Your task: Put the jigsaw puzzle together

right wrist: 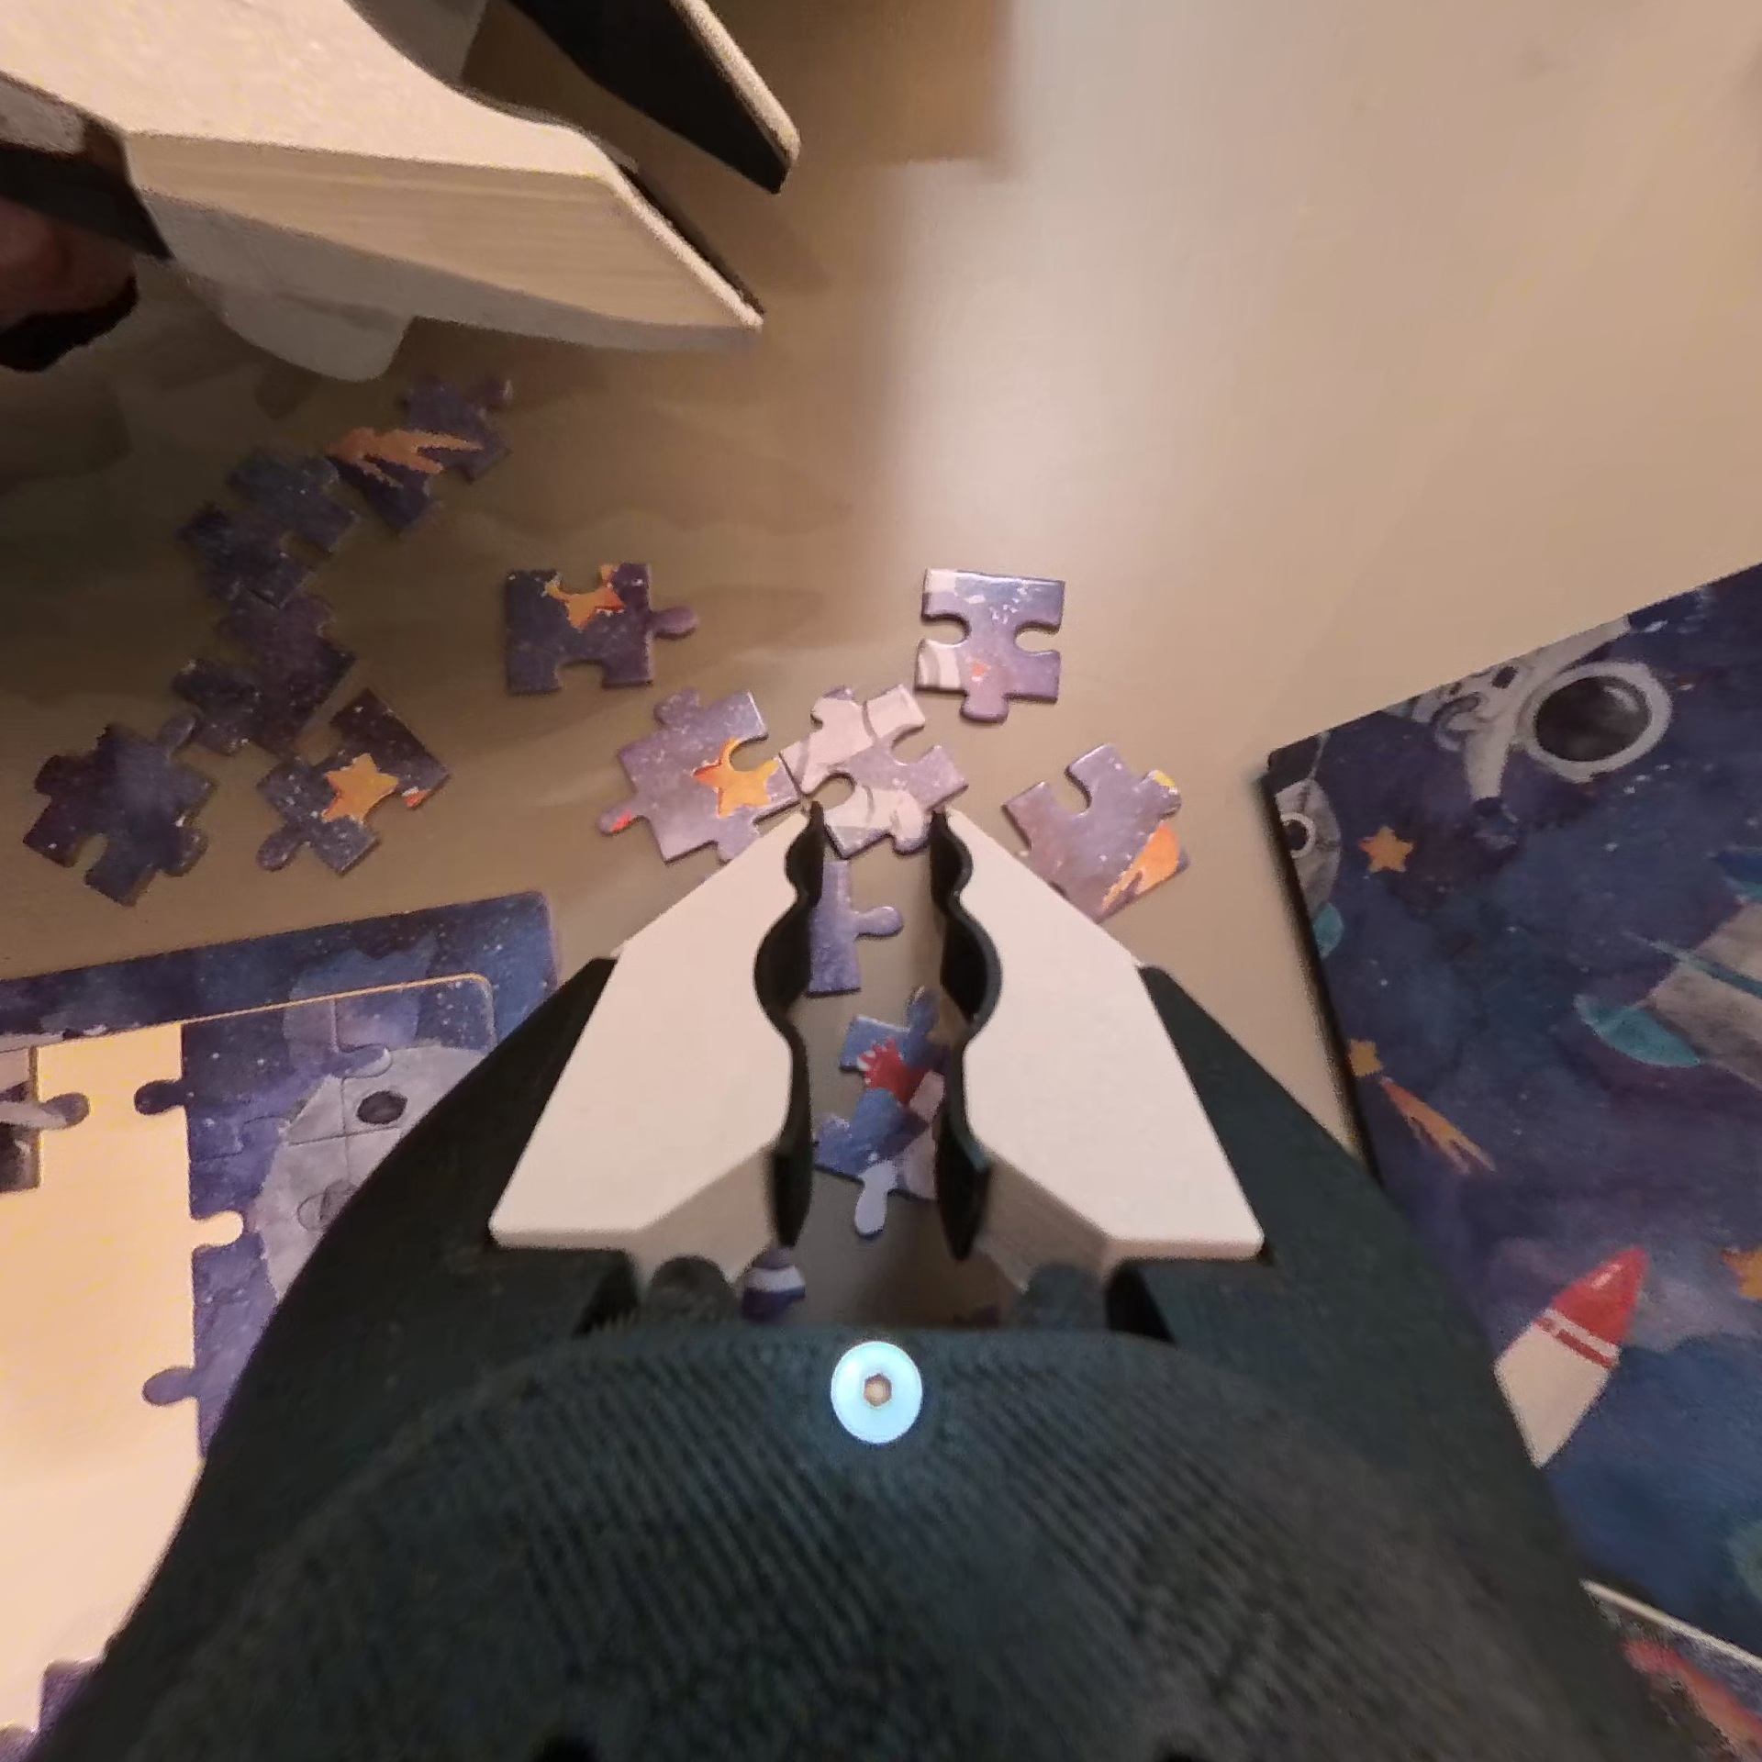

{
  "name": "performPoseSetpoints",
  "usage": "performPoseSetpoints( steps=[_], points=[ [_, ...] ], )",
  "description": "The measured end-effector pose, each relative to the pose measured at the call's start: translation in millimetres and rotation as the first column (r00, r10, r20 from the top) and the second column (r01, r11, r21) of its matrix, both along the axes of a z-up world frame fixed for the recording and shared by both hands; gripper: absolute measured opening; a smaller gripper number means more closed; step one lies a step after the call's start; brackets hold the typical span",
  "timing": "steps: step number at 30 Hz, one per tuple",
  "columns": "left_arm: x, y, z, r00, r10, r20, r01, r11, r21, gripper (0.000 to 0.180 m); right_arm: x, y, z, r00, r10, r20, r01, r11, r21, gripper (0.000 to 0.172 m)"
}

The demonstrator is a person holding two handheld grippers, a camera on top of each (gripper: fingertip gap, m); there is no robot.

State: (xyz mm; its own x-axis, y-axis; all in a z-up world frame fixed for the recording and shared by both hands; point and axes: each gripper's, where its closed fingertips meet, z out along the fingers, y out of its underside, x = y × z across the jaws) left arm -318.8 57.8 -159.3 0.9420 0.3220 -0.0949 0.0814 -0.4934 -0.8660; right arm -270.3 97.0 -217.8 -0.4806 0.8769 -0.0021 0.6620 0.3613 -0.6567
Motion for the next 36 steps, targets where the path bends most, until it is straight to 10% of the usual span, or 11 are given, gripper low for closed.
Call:
performPoseSetpoints(
  steps=[23,36],
  points=[
    [-6.7,-3.2,-7.8,0.999,0.038,-0.019,-0.039,0.998,-0.042,0.009,116.7,58.4,85.4,0.902,-0.327,-0.281,0.324,0.944,-0.059,0.013],
    [-0.4,1.0,-16.6,1.000,0.027,-0.008,-0.028,0.998,-0.063,0.007,258.9,145.8,88.1,0.650,-0.545,-0.530,0.629,0.777,-0.028,0.011]
  ],
)
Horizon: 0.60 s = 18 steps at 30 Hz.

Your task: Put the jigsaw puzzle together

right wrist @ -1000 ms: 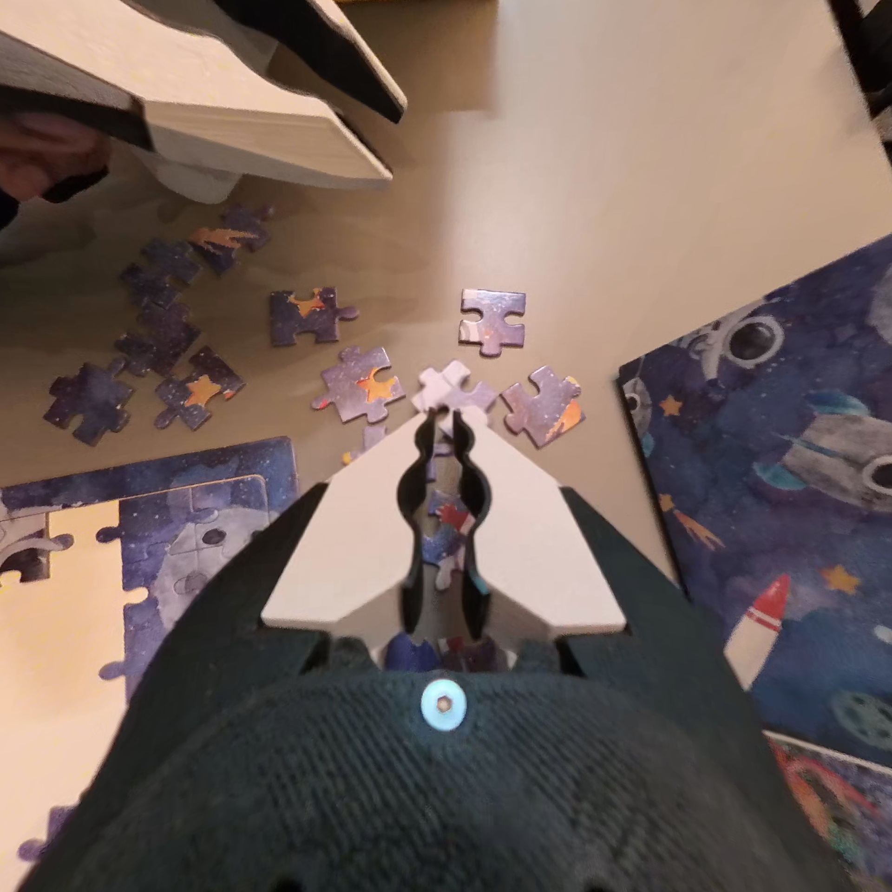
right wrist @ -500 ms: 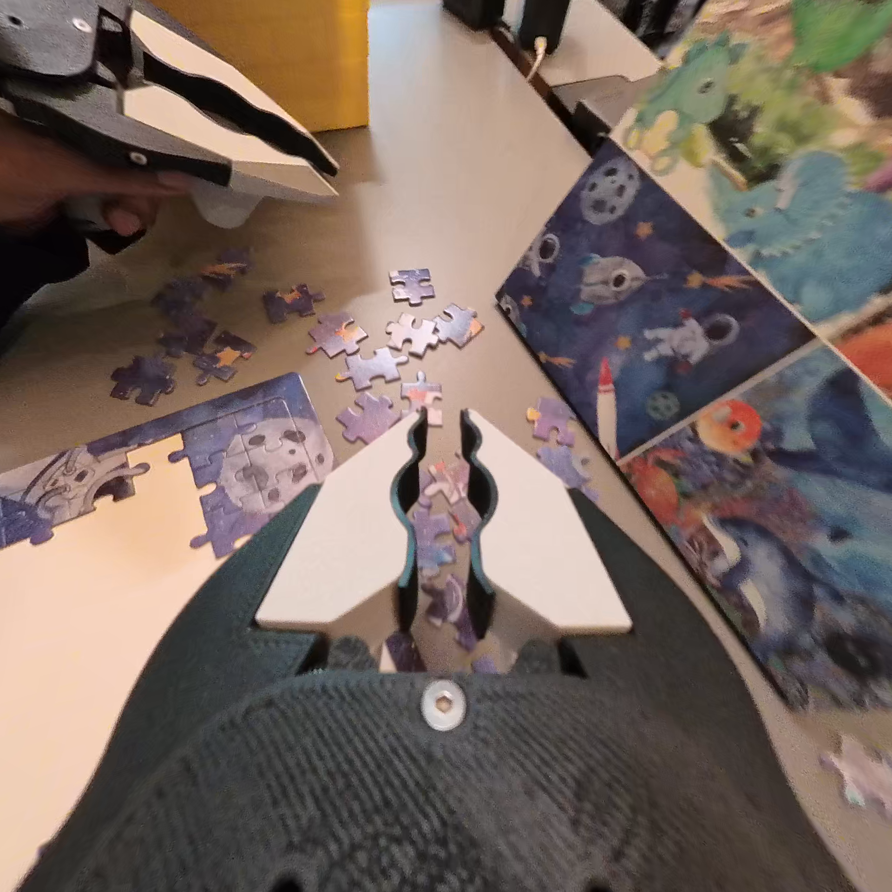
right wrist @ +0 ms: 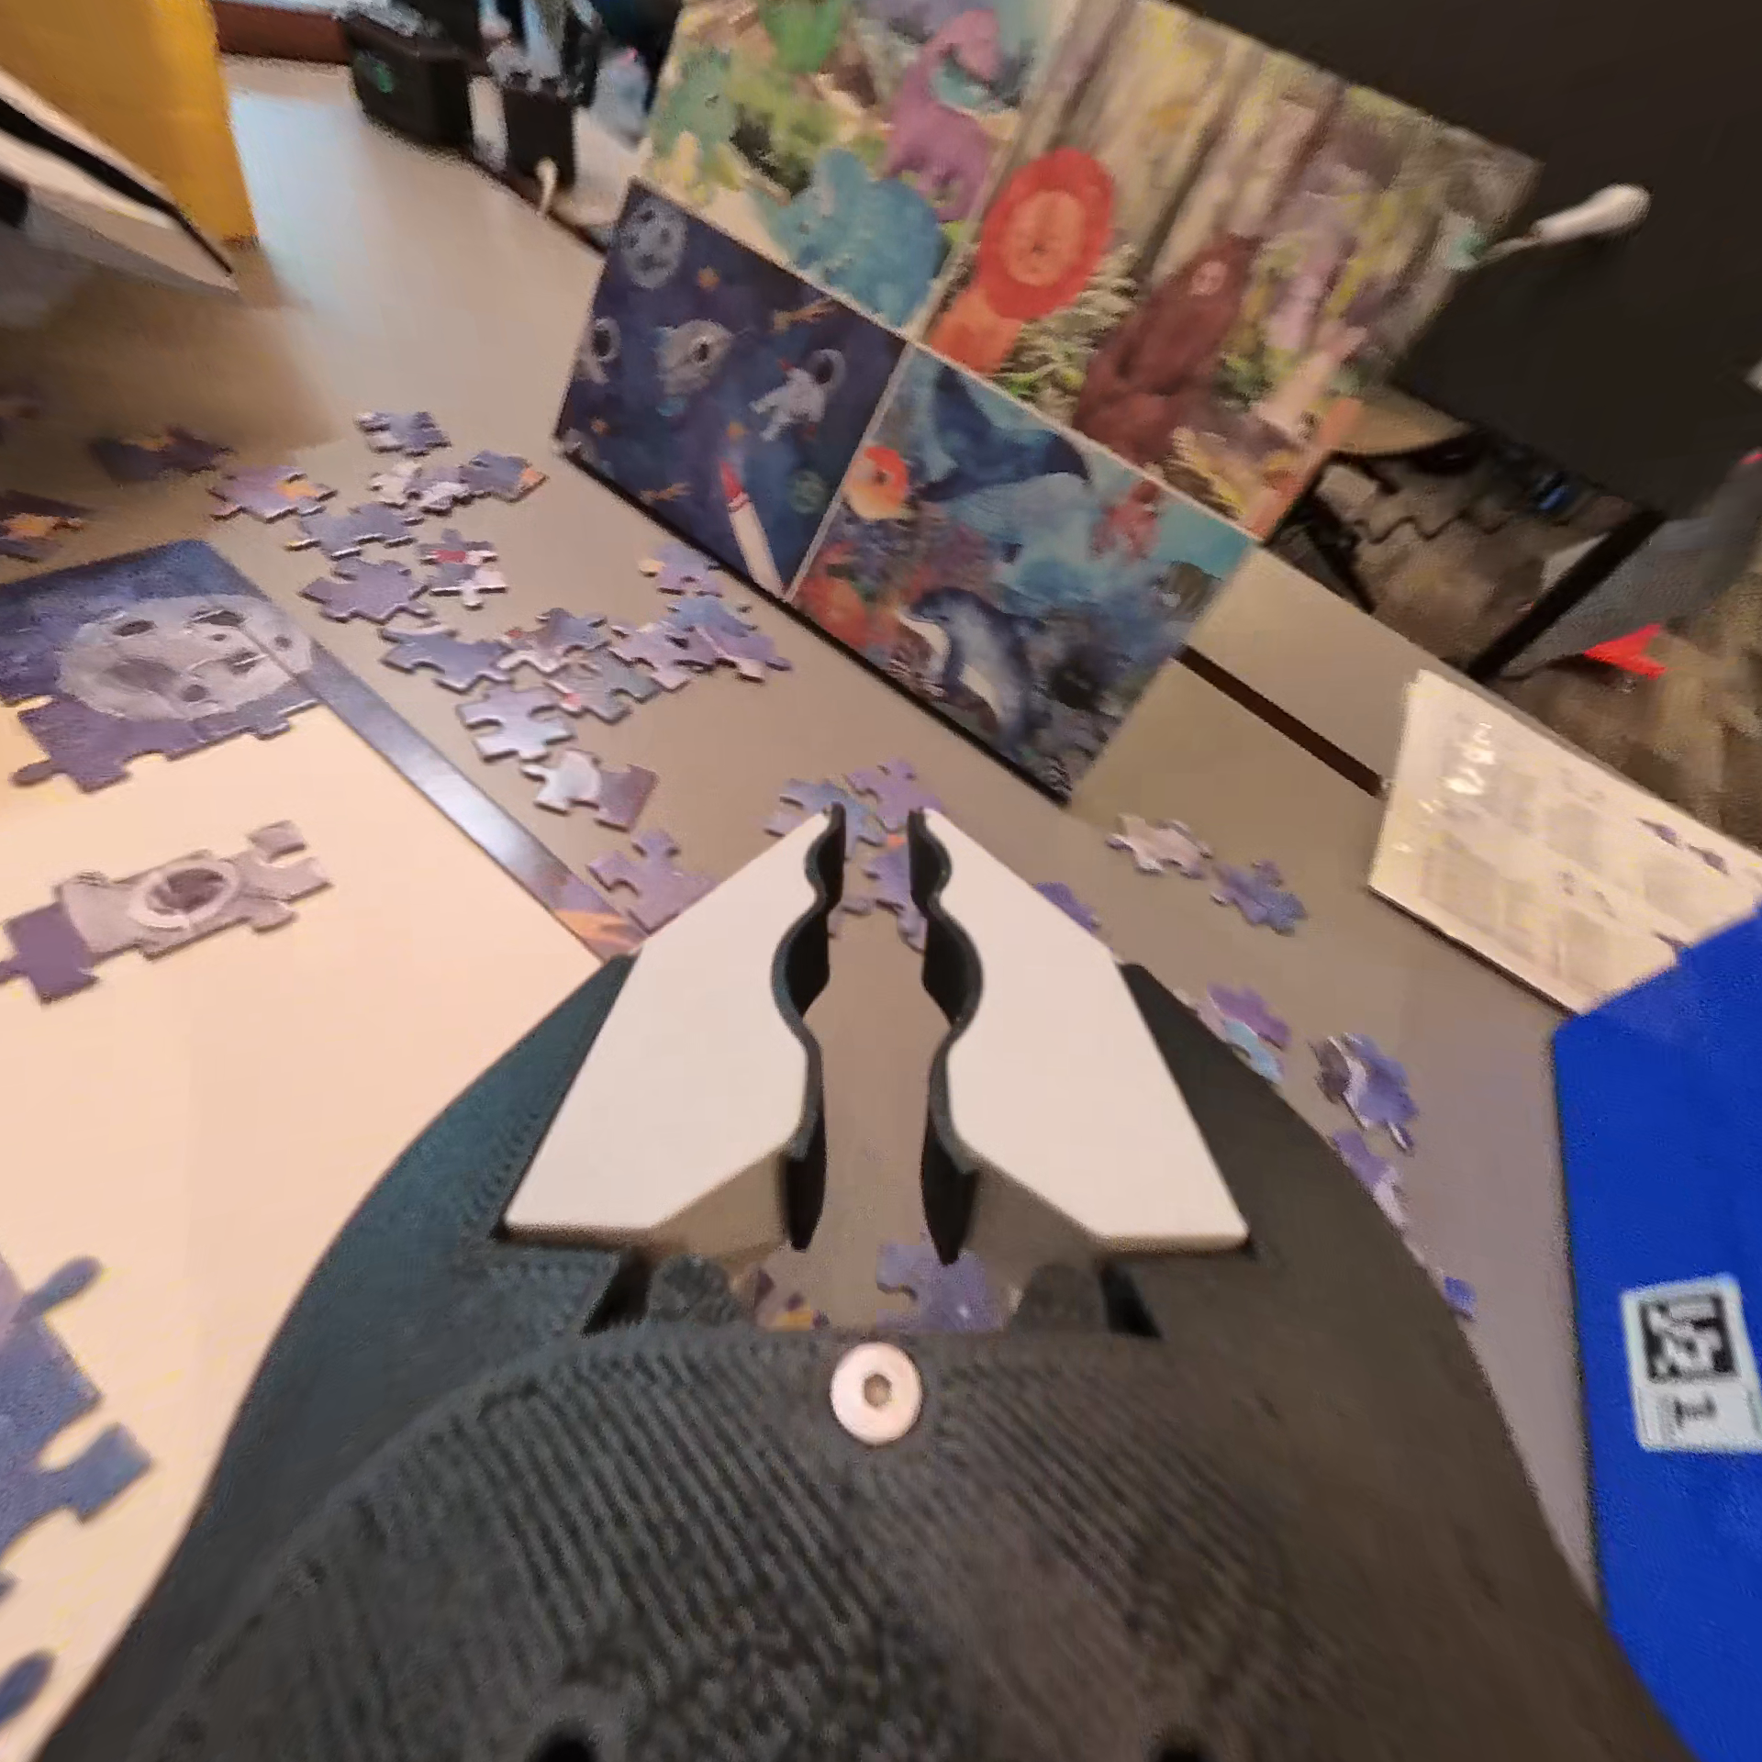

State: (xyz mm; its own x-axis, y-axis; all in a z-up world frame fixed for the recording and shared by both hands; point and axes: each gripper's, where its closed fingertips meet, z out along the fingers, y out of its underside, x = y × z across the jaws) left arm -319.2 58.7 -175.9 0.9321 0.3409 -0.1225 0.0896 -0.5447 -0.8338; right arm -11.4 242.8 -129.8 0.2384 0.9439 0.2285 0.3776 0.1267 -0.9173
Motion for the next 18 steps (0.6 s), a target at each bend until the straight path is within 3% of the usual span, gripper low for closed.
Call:
performPoseSetpoints(
  steps=[5,18],
  points=[
    [6.3,4.8,-0.4,0.999,-0.017,0.040,0.016,1.000,0.026,0.008,28.8,10.0,8.0,0.987,-0.043,-0.157,0.036,0.998,-0.047,0.012],
    [12.8,8.6,5.7,0.996,-0.050,0.078,0.044,0.997,0.069,0.009,18.9,10.6,-8.2,0.994,-0.043,-0.097,0.039,0.999,-0.037,0.009]
  ],
)
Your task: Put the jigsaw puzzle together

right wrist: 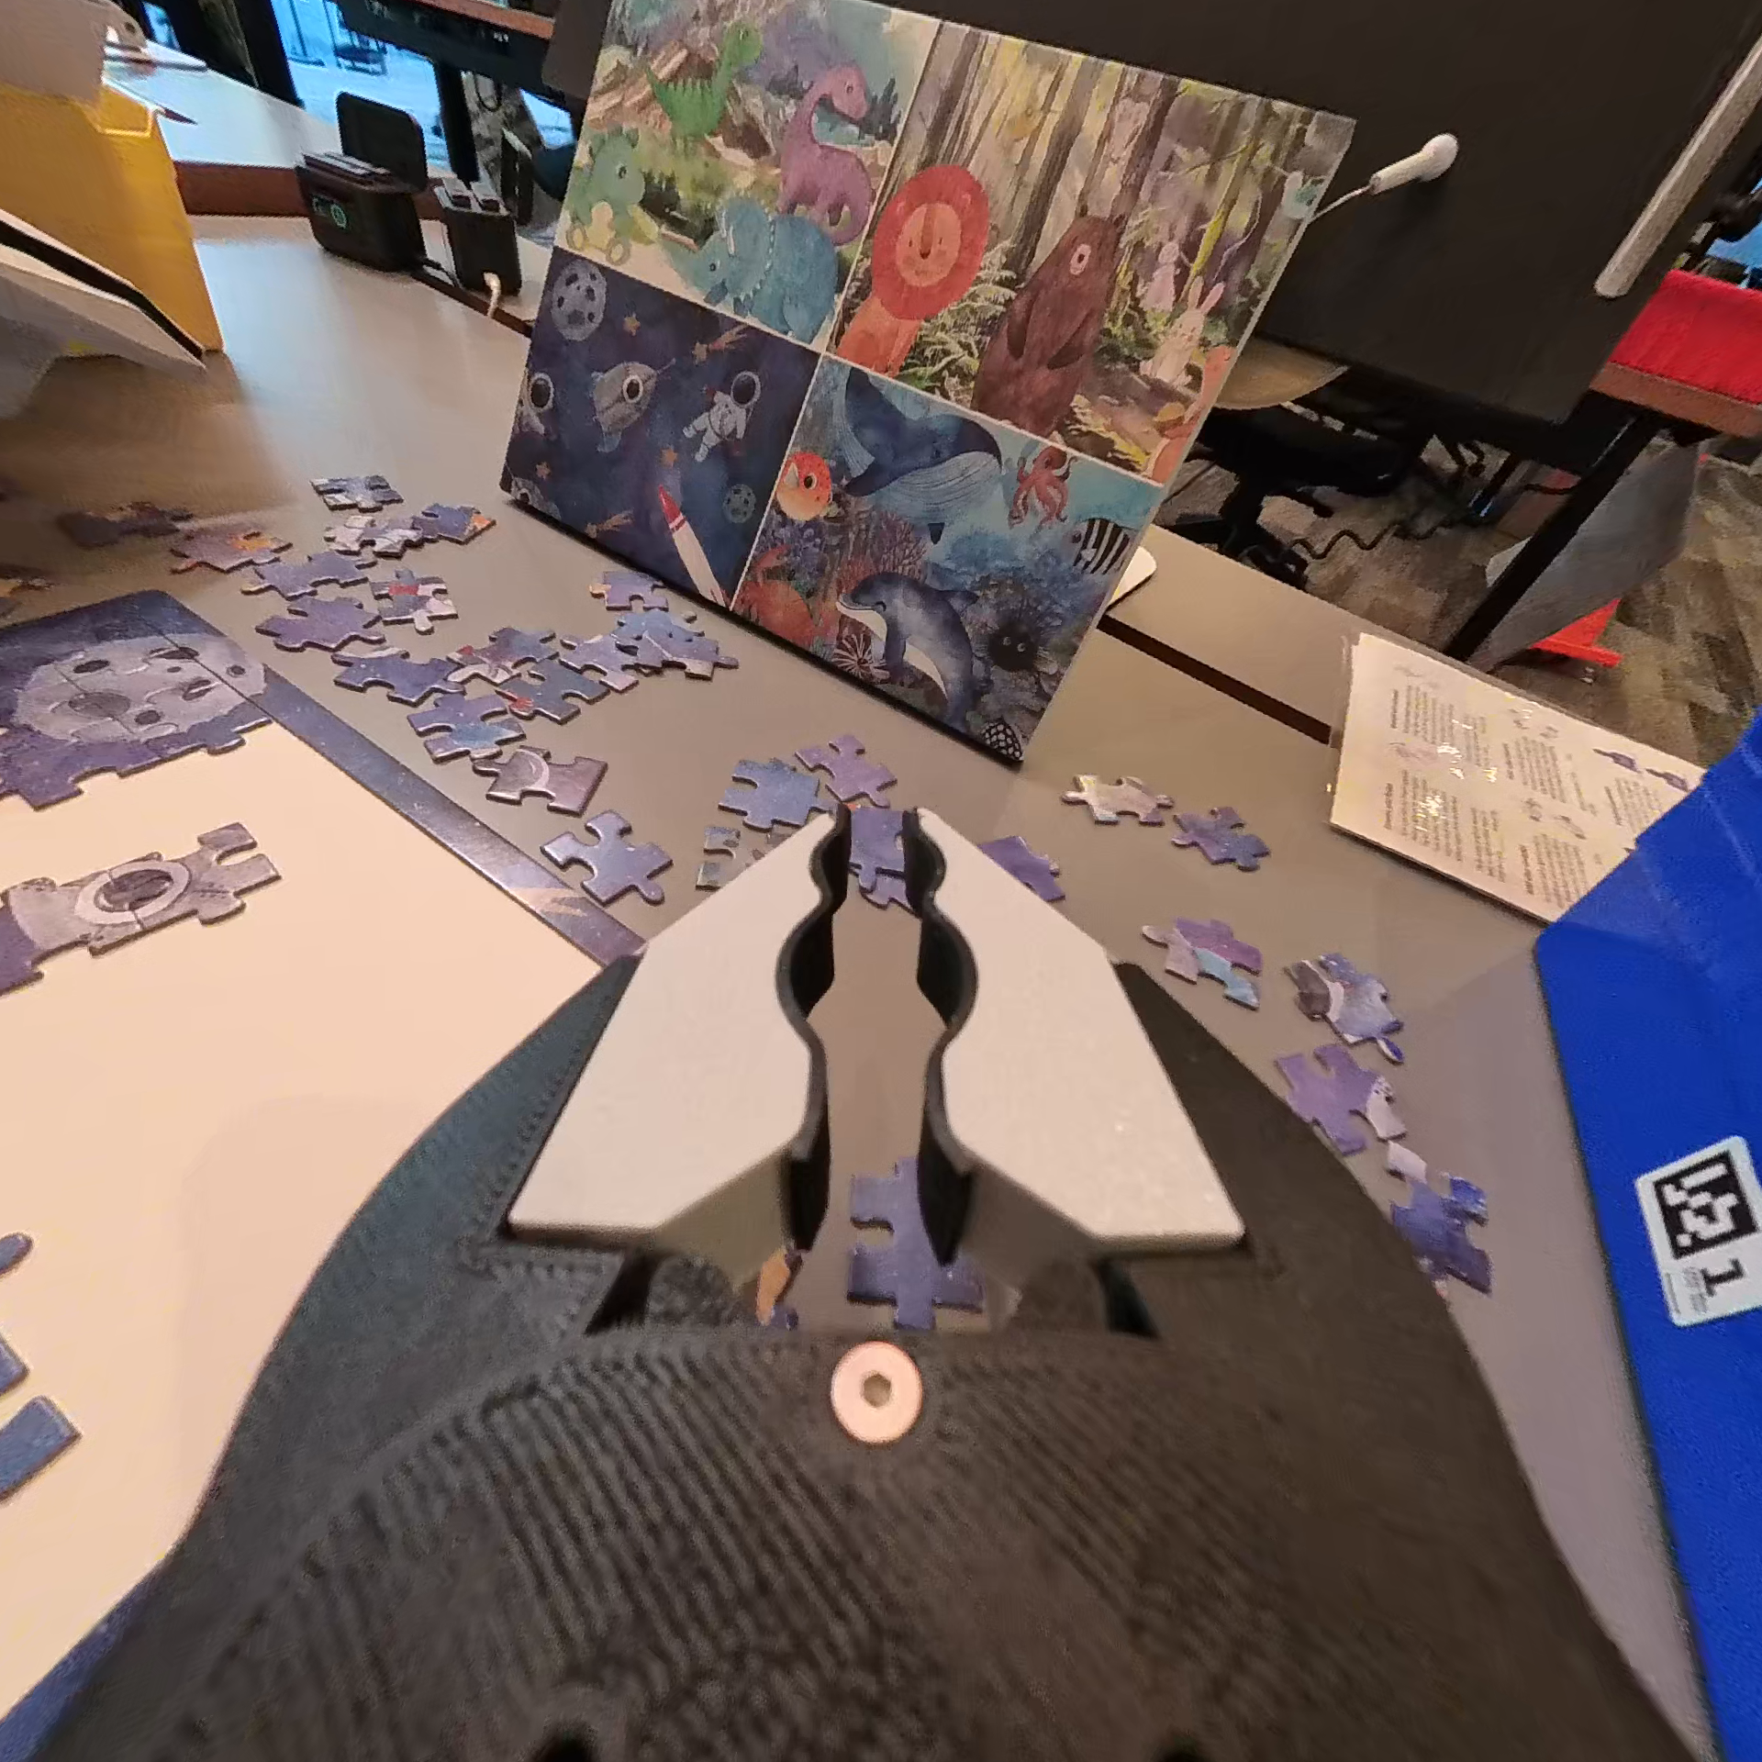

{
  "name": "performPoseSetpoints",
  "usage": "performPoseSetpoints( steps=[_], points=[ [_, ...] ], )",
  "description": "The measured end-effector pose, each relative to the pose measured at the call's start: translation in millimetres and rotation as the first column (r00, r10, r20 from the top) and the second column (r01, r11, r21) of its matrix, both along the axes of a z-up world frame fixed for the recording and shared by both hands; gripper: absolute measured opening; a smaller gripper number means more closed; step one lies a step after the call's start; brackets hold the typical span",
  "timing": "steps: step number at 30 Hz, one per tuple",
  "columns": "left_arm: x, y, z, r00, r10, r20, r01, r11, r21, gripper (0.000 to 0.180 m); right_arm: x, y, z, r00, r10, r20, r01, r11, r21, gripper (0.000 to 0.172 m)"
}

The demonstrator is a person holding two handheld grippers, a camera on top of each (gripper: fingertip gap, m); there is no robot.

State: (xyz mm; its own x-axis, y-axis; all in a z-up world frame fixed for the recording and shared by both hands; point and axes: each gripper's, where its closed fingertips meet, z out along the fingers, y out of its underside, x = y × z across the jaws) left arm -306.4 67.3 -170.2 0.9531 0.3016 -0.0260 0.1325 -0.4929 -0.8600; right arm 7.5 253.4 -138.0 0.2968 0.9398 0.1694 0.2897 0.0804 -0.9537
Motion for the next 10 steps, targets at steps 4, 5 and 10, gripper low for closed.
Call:
performPoseSetpoints(
  steps=[4,5,10],
  points=[
    [0.9,0.5,0.4,1.000,-0.004,-0.003,0.004,1.000,0.000,0.010,2.5,3.1,4.4,0.998,-0.003,-0.057,0.000,0.999,-0.053,0.009],
    [1.0,0.6,0.6,1.000,-0.004,-0.002,0.004,1.000,0.001,0.010,3.4,3.8,5.8,0.997,-0.005,-0.072,0.000,0.998,-0.066,0.009],
    [2.3,1.5,1.1,1.000,-0.007,0.000,0.007,1.000,0.006,0.010,5.9,5.2,11.2,0.993,-0.009,-0.121,-0.004,0.995,-0.105,0.009]
  ],
)
